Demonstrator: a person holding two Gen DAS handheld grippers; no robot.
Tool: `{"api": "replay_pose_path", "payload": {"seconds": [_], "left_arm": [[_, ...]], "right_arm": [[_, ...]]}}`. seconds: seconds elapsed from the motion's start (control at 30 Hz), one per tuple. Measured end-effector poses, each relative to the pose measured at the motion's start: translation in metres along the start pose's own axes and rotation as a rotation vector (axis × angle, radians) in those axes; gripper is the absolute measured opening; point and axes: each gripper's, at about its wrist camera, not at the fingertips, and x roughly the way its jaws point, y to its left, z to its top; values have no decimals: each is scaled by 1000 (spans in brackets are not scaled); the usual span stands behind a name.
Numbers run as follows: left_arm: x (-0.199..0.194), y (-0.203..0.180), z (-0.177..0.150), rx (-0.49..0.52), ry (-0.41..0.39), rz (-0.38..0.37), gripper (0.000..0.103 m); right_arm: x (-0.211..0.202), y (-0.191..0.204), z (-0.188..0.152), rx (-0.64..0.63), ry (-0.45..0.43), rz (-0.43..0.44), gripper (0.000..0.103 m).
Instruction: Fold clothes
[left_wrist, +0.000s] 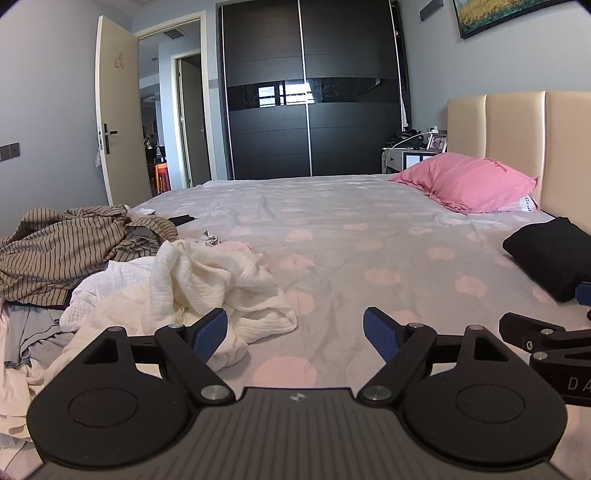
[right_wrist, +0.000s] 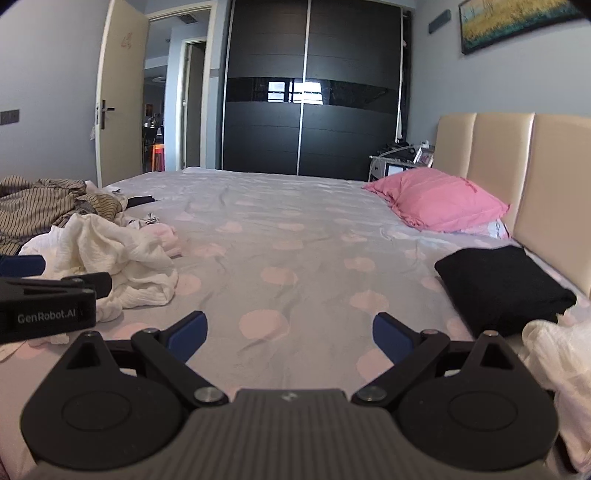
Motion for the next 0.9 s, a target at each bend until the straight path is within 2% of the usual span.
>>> {"api": "replay_pose_path", "payload": {"seconds": [0.27, 0.53, 0.67, 0.9], "left_arm": [[9, 7, -1, -45, 26, -14, 81], [6, 9, -1, -14, 36, 5, 81], [8, 13, -1, -10, 69, 15, 81], [4, 17, 0, -9, 56, 27, 81]], "right_arm": [[8, -1, -4, 7, 22, 13, 98], [-2, 6, 3, -6, -22, -2, 98], [-3, 9, 3, -5, -18, 11, 98], [-4, 13, 2, 6, -19, 35, 98]]}}
